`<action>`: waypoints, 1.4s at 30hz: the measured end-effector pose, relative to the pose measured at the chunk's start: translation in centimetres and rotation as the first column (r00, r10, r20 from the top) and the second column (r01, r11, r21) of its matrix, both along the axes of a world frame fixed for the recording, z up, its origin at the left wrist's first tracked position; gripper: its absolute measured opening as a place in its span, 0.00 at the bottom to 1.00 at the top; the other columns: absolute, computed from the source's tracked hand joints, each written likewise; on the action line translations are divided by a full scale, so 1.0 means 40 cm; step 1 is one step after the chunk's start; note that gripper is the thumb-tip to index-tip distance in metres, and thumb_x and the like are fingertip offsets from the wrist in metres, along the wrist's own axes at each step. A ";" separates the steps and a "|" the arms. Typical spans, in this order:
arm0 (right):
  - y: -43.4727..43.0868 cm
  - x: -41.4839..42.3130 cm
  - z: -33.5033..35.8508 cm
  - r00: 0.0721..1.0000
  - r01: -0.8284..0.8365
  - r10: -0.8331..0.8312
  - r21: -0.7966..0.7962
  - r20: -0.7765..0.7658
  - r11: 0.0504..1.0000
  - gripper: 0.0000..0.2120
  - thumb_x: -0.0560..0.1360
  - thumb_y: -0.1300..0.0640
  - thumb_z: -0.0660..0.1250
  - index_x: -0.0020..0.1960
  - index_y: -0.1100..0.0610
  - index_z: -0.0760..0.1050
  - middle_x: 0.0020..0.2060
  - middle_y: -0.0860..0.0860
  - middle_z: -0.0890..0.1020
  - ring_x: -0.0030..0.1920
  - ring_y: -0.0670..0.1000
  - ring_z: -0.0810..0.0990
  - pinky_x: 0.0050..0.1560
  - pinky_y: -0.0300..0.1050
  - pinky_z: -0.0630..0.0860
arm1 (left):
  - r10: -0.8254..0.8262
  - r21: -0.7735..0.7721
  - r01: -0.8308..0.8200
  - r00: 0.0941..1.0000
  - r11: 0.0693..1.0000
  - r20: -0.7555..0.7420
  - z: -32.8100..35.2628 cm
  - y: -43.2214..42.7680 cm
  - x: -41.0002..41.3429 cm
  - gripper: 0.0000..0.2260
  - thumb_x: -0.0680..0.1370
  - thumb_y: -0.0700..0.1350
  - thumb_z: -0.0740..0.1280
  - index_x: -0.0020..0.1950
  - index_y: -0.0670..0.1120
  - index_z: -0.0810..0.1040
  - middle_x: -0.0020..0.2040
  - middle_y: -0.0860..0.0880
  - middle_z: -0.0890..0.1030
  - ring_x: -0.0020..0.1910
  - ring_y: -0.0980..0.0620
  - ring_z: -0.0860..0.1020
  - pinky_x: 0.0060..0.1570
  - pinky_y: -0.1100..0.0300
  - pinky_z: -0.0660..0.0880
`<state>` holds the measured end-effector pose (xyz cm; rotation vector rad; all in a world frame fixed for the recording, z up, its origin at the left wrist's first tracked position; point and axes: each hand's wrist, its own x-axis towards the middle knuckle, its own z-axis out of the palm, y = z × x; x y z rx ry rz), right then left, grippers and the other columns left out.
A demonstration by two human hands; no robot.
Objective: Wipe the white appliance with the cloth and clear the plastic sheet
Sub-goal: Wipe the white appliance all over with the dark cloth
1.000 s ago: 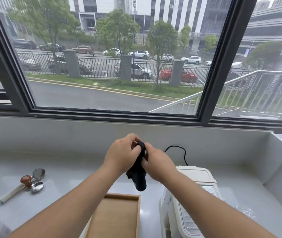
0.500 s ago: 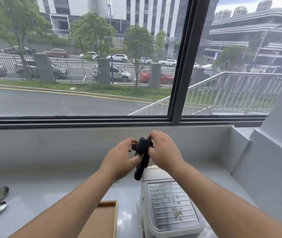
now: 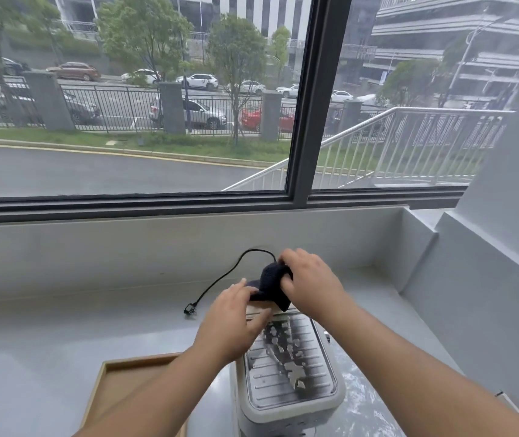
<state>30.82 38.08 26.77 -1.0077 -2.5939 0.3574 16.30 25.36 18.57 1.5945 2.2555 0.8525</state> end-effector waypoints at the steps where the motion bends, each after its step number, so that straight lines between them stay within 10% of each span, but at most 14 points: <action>1: 0.003 0.004 -0.017 0.999 0.001 0.000 -0.016 0.032 1.000 0.12 0.76 0.57 0.62 0.58 0.52 0.76 0.50 0.53 0.78 0.52 0.59 0.75 0.54 0.55 0.75 | 0.002 0.007 -0.002 1.000 1.000 0.022 -0.008 0.005 0.013 0.26 0.81 0.66 0.61 0.76 0.58 0.69 0.80 0.54 0.67 0.81 0.53 0.60 0.78 0.52 0.61; 13: 0.038 -0.044 -0.163 0.998 -0.007 0.016 -0.163 0.053 0.987 0.15 0.80 0.49 0.63 0.65 0.43 0.78 0.55 0.51 0.75 0.56 0.59 0.71 0.60 0.50 0.72 | 0.164 0.035 -0.166 0.986 0.986 0.039 -0.048 0.012 0.085 0.43 0.76 0.76 0.46 0.84 0.51 0.58 0.84 0.52 0.60 0.82 0.52 0.56 0.79 0.48 0.59; 24: -0.044 -0.046 -0.175 0.969 -0.244 0.246 0.096 -0.008 0.965 0.07 0.70 0.58 0.72 0.48 0.51 0.80 0.41 0.48 0.77 0.42 0.49 0.63 0.43 0.51 0.79 | 0.221 0.097 -0.226 0.973 0.969 0.059 -0.049 0.002 0.084 0.39 0.76 0.74 0.45 0.82 0.55 0.60 0.85 0.53 0.57 0.81 0.50 0.56 0.80 0.51 0.54; 30: -0.090 -0.002 -0.182 0.967 -0.237 0.251 -0.212 0.043 0.948 0.07 0.76 0.51 0.60 0.50 0.45 0.75 0.45 0.46 0.71 0.49 0.53 0.68 0.50 0.50 0.72 | 0.191 0.086 -0.198 0.978 0.976 0.081 -0.042 0.000 0.084 0.39 0.76 0.74 0.44 0.82 0.57 0.62 0.84 0.54 0.58 0.82 0.53 0.54 0.80 0.46 0.52; 42: -0.190 0.103 -0.192 0.976 -0.202 0.213 -0.162 0.051 0.966 0.14 0.76 0.49 0.60 0.57 0.50 0.78 0.47 0.50 0.76 0.52 0.54 0.72 0.55 0.50 0.74 | 0.072 0.068 -0.079 0.993 0.995 0.098 -0.040 -0.004 0.081 0.35 0.76 0.70 0.47 0.77 0.55 0.70 0.80 0.54 0.67 0.80 0.54 0.59 0.79 0.51 0.56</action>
